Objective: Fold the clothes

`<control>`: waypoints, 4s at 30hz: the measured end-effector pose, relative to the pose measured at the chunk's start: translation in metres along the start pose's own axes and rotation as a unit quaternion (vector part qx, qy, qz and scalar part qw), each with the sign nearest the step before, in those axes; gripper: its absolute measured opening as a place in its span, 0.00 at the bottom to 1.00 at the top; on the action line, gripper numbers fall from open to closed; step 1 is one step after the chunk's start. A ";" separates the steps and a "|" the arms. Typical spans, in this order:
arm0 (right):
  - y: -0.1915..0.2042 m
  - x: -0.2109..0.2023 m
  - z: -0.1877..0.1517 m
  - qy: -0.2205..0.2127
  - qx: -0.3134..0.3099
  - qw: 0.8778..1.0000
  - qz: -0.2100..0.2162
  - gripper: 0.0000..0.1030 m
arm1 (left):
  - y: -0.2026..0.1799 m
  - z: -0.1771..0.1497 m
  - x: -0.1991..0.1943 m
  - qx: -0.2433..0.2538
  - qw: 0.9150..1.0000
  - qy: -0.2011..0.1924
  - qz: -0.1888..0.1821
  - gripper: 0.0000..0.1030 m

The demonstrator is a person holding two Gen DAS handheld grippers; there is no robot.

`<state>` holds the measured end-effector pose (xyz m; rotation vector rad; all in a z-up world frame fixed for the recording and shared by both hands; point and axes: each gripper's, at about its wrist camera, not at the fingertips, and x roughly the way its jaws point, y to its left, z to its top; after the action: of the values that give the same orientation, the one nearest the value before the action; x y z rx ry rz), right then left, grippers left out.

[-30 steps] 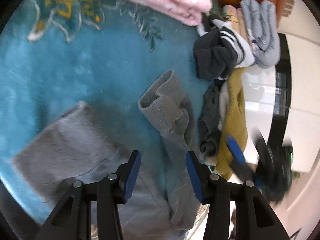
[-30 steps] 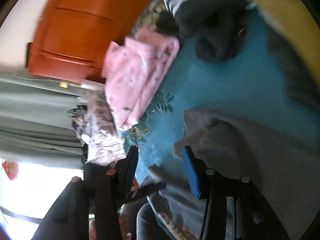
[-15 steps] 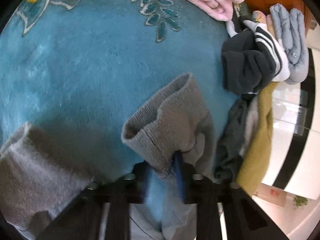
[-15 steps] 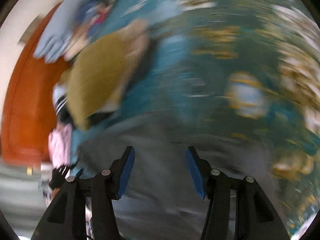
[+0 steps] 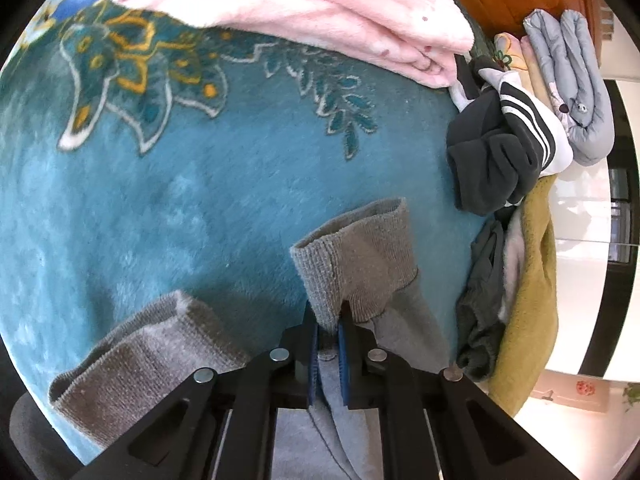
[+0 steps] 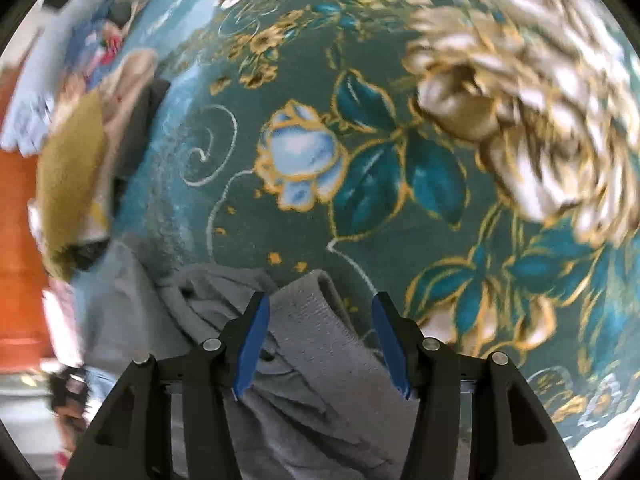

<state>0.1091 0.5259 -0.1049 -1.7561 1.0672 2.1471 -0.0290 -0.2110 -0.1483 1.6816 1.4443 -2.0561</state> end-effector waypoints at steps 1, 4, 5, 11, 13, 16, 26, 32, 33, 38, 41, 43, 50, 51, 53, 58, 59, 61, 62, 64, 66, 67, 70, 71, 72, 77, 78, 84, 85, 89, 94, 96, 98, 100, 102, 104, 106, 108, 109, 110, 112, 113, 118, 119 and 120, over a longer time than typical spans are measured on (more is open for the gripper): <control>-0.005 -0.001 0.001 -0.002 0.008 1.000 0.012 0.53 | -0.001 -0.001 -0.001 0.002 1.000 0.000 0.001 0.09; -0.021 0.003 0.006 0.003 0.037 0.998 0.052 0.53 | -0.005 -0.005 -0.003 0.011 1.000 0.001 0.004 0.09; -0.021 0.005 0.007 0.011 0.041 0.997 0.067 0.53 | -0.006 -0.006 -0.004 0.013 1.000 0.001 0.004 0.09; -0.008 0.018 0.004 0.055 0.020 0.986 0.153 0.54 | -0.012 -0.006 -0.004 0.022 1.000 0.000 0.010 0.09; -0.019 0.024 0.009 0.048 0.052 0.984 0.162 0.53 | -0.012 -0.007 -0.002 0.023 1.000 0.002 0.014 0.09; -0.032 0.029 0.010 0.034 0.106 0.977 0.180 0.50 | -0.014 -0.008 0.000 0.027 0.999 0.003 0.017 0.09; -0.006 -0.050 -0.002 -0.104 0.074 0.966 0.222 0.03 | -0.042 -0.008 -0.020 0.096 0.994 -0.036 -0.036 0.08; -0.051 -0.095 0.021 -0.211 0.134 0.958 0.143 0.03 | -0.048 -0.004 -0.008 0.122 0.992 -0.029 0.011 0.08; -0.056 -0.090 0.022 -0.209 0.145 0.958 0.134 0.03 | -0.043 -0.003 -0.004 0.117 0.993 -0.024 0.022 0.08; -0.075 -0.076 0.017 -0.200 0.182 0.955 0.123 0.05 | -0.021 0.001 0.000 0.094 0.995 0.002 0.024 0.10; -0.073 -0.076 0.011 -0.199 0.187 0.955 0.111 0.09 | -0.024 0.002 -0.006 0.102 0.995 0.011 0.018 0.23; -0.073 -0.081 0.010 -0.203 0.191 0.956 0.093 0.26 | -0.028 0.002 -0.015 0.118 0.993 0.014 0.005 0.35; -0.063 -0.110 -0.013 -0.223 0.173 0.957 0.075 0.52 | -0.025 -0.012 -0.059 0.173 0.985 -0.006 -0.014 0.52; -0.061 -0.112 -0.018 -0.218 0.168 0.959 0.070 0.52 | -0.019 -0.014 -0.065 0.178 0.984 -0.014 -0.002 0.52; -0.058 -0.113 -0.030 -0.210 0.165 0.962 0.059 0.52 | -0.003 -0.018 -0.077 0.180 0.983 -0.030 0.010 0.52; -0.059 -0.112 -0.056 -0.202 0.183 0.961 0.045 0.52 | 0.044 -0.024 -0.092 0.167 0.985 -0.032 0.028 0.52; -0.059 -0.114 -0.061 -0.204 0.188 0.960 0.045 0.52 | 0.052 -0.025 -0.093 0.165 0.985 -0.029 0.029 0.52; -0.057 -0.118 -0.072 -0.204 0.192 0.959 0.041 0.52 | 0.065 -0.031 -0.090 0.161 0.987 -0.012 0.020 0.52; -0.055 -0.120 -0.075 -0.204 0.191 0.959 0.039 0.52 | 0.069 -0.035 -0.087 0.162 0.987 -0.002 0.020 0.53; -0.050 -0.126 -0.084 -0.203 0.183 0.961 0.031 0.52 | 0.076 -0.042 -0.080 0.166 0.986 0.015 0.023 0.53; -0.048 -0.134 -0.095 -0.200 0.177 0.963 0.023 0.52 | 0.080 -0.046 -0.076 0.163 0.986 0.027 0.024 0.53; -0.049 -0.138 -0.102 -0.199 0.173 0.964 0.018 0.53 | 0.084 -0.047 -0.074 0.158 0.986 0.035 0.024 0.53; -0.056 -0.150 -0.123 -0.198 0.168 0.966 0.000 0.66 | 0.095 -0.047 -0.077 0.142 0.989 0.035 0.013 0.53; -0.061 -0.153 -0.131 -0.195 0.170 0.966 -0.005 0.66 | 0.098 -0.047 -0.078 0.139 0.990 0.033 0.012 0.53; -0.067 -0.155 -0.141 -0.191 0.175 0.966 -0.009 0.66 | 0.100 -0.046 -0.080 0.137 0.990 0.031 0.012 0.53; -0.094 -0.135 -0.184 -0.146 0.217 0.965 -0.007 0.69 | 0.101 -0.054 -0.080 0.130 0.990 0.052 -0.018 0.61; -0.097 -0.127 -0.191 -0.136 0.226 0.965 -0.002 0.70 | 0.098 -0.057 -0.077 0.138 0.989 0.059 -0.015 0.61; -0.098 -0.080 -0.212 -0.097 0.260 0.960 0.039 0.70 | 0.090 -0.069 -0.063 0.162 0.983 0.081 -0.004 0.61; -0.096 -0.075 -0.213 -0.096 0.259 0.960 0.046 0.70 | 0.091 -0.068 -0.063 0.158 0.984 0.077 -0.004 0.61; -0.085 -0.063 -0.215 -0.102 0.249 0.960 0.072 0.57 | 0.095 -0.066 -0.063 0.136 0.988 0.072 -0.020 0.56; -0.078 -0.058 -0.220 -0.105 0.252 0.959 0.078 0.14 | 0.106 -0.063 -0.063 0.093 0.993 0.070 -0.026 0.14; -0.075 -0.062 -0.220 -0.114 0.247 0.959 0.079 0.10 | 0.108 -0.062 -0.071 0.085 0.994 0.053 -0.032 0.10; -0.071 -0.079 -0.219 -0.135 0.233 0.960 0.079 0.08 | 0.105 -0.062 -0.084 0.087 0.995 0.034 -0.039 0.09; -0.075 -0.097 -0.220 -0.151 0.229 0.958 0.084 0.07 | 0.103 -0.066 -0.099 0.092 0.994 0.024 -0.044 0.09; -0.077 -0.112 -0.225 -0.154 0.216 0.960 0.089 0.07 | 0.102 -0.068 -0.107 0.095 0.994 0.021 -0.046 0.09; -0.076 -0.124 -0.230 -0.154 0.202 0.963 0.091 0.07 | 0.101 -0.070 -0.109 0.093 0.995 0.027 -0.037 0.09; -0.073 -0.131 -0.230 -0.158 0.199 0.962 0.103 0.07 | 0.100 -0.067 -0.111 0.073 0.996 0.039 -0.047 0.09; -0.068 -0.139 -0.222 -0.170 0.198 0.956 0.130 0.07 | 0.083 -0.063 -0.113 0.061 0.994 0.040 -0.076 0.09; -0.061 -0.143 -0.215 -0.178 0.195 0.954 0.145 0.07 | 0.073 -0.062 -0.118 0.066 0.994 0.036 -0.085 0.09; -0.053 -0.148 -0.206 -0.184 0.187 0.952 0.155 0.07 | 0.058 -0.060 -0.127 0.077 0.992 0.028 -0.091 0.09; -0.038 -0.158 -0.188 -0.195 0.171 0.951 0.168 0.07 | 0.032 -0.056 -0.136 0.093 0.991 0.019 -0.096 0.09; -0.034 -0.162 -0.180 -0.197 0.170 0.950 0.173 0.07 | 0.023 -0.053 -0.138 0.096 0.991 0.018 -0.096 0.09; -0.022 -0.163 -0.134 -0.188 0.185 0.947 0.183 0.07 | -0.021 -0.034 -0.119 0.088 0.993 0.031 -0.078 0.09; -0.022 -0.161 -0.126 -0.181 0.189 0.948 0.181 0.07 | -0.027 -0.030 -0.111 0.081 0.994 0.037 -0.066 0.09; -0.022 -0.157 -0.117 -0.174 0.193 0.949 0.179 0.07 | -0.031 -0.026 -0.102 0.069 0.995 0.045 -0.056 0.09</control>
<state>0.2592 0.5163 0.0227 -1.0285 1.6565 2.1287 0.0089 -0.2214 -0.0459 1.8056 1.4870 -2.2129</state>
